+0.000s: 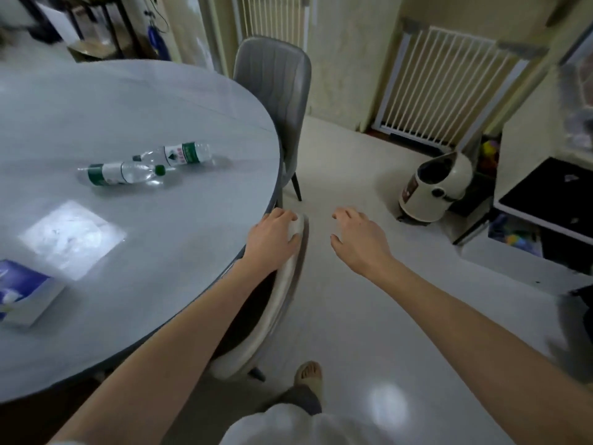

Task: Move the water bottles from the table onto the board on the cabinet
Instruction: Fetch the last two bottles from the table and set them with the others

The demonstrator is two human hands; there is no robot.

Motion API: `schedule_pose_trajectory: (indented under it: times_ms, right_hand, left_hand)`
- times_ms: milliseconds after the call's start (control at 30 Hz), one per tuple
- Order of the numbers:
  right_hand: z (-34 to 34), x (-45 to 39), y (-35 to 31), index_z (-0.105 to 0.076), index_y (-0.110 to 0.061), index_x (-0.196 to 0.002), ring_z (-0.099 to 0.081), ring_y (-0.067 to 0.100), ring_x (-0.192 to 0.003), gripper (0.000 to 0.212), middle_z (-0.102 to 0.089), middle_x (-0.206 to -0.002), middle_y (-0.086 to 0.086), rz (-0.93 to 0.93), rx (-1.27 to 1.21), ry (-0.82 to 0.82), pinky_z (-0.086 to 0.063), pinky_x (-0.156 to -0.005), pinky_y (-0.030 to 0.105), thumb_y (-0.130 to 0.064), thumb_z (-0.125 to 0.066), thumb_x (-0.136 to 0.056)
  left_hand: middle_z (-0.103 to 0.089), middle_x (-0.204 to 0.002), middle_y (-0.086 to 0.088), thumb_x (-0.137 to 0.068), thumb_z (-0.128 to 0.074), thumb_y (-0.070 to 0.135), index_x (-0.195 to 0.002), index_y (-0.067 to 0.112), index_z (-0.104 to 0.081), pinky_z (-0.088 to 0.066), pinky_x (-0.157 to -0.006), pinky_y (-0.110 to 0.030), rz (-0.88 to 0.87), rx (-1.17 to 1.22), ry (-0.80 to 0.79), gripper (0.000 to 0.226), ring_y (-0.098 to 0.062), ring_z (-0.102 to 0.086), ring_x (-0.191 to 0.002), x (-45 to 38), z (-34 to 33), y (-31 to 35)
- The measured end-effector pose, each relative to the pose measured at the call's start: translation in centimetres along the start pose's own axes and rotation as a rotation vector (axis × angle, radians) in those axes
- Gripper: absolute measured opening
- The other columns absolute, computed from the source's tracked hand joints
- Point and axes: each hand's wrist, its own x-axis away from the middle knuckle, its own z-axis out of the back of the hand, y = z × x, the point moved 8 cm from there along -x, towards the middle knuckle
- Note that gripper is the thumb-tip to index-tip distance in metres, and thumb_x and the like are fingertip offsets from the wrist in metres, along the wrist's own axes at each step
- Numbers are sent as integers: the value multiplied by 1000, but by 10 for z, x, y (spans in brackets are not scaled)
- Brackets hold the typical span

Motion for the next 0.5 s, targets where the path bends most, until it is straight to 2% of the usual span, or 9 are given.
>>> schedule_pose_trajectory:
  times_ms: [133, 267, 433, 500]
  right_hand:
    - [23, -76, 27, -41, -12, -135, -47, 28, -119, 42, -46, -134, 8, 53, 15, 3, -41, -90, 40, -24, -45, -96]
    - [28, -153, 35, -40, -11, -136, -49, 28, -117, 42, -47, -134, 9, 166, 29, -17, -43, -89, 40, -23, -45, -96]
    - [8, -249, 21, -44, -10, -130, -50, 29, -114, 38, -49, -129, 10, 401, 46, -84, -43, -84, 38, -23, -48, -94]
    - [1, -279, 13, -44, -10, -130, -50, 29, -115, 39, -50, -129, 11, 495, 55, -142, -42, -87, 38, -23, -50, -94]
  left_hand:
    - [-50, -133, -4, -91, -55, 28, -130, 18, -53, -44, -91, -39, 100, -3, -21, 41, -28, -49, -122, -71, 1, -3]
    - [-53, -128, -4, -90, -54, 27, -124, 18, -55, -44, -86, -38, 199, -21, 30, 35, -29, -52, -117, -126, 9, -20]
    - [-49, -136, -2, -93, -53, 28, -132, 19, -51, -46, -91, -40, 436, 6, 96, 40, -25, -47, -124, -179, 7, -62]
    - [-48, -139, 0, -94, -53, 30, -134, 20, -50, -46, -91, -40, 567, 18, 126, 41, -24, -48, -124, -189, 10, -77]
